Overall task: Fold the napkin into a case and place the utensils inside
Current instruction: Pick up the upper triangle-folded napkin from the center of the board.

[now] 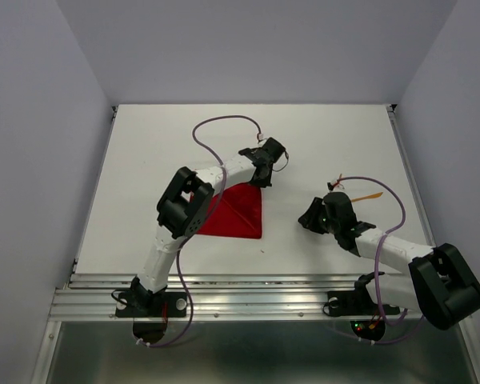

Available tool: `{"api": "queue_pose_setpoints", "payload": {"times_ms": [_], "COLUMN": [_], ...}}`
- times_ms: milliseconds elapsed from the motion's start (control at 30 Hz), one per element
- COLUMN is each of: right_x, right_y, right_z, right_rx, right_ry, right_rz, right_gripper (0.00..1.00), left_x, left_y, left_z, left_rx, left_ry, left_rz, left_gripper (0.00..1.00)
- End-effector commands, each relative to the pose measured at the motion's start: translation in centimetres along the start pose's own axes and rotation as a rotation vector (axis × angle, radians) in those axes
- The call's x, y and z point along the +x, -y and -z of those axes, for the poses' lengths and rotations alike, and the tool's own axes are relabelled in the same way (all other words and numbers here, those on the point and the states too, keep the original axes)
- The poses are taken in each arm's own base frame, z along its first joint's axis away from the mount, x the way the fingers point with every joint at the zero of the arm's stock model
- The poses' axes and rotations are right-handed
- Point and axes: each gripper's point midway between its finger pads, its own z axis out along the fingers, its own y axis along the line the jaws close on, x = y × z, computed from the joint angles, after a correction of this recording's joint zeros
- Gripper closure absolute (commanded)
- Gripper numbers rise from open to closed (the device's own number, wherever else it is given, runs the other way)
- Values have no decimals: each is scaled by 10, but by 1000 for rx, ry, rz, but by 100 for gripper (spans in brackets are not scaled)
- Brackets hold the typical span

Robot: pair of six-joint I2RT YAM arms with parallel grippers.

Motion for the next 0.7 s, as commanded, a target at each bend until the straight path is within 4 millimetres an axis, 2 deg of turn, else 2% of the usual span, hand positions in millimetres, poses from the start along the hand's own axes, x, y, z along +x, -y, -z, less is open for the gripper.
{"api": "queue_pose_setpoints", "payload": {"times_ms": [0,100,200,300,367,500,633,667], "right_x": [-8,-7,-10,-9,-7,-4,13,21], "right_y": [-17,-30,-49,-66,-86,-121,-151,-152], "right_z": [3,3,2,2,3,5,0,-6], "right_rx": [-63,-124,-212,-279,-348,-473,-552,-550], "right_ry": [-4,-22,-30,-41,-50,-58,-109,-136], "right_rz": [22,10,-10,-19,-17,-29,16,23], "right_gripper": [65,65,64,64,61,50,38,37], "left_x": [15,-4,-17,-24,-27,-31,-34,-33], "left_y": [-8,-3,-8,-14,-12,-16,-17,-17], "left_z": [6,25,38,47,53,58,66,67], "left_rx": [67,147,190,224,274,298,317,318], "left_ry": [-70,-23,5,22,23,34,44,43], "left_rz": [14,69,125,169,200,231,242,244], "left_gripper": [100,100,100,100,100,100,100,100]}}
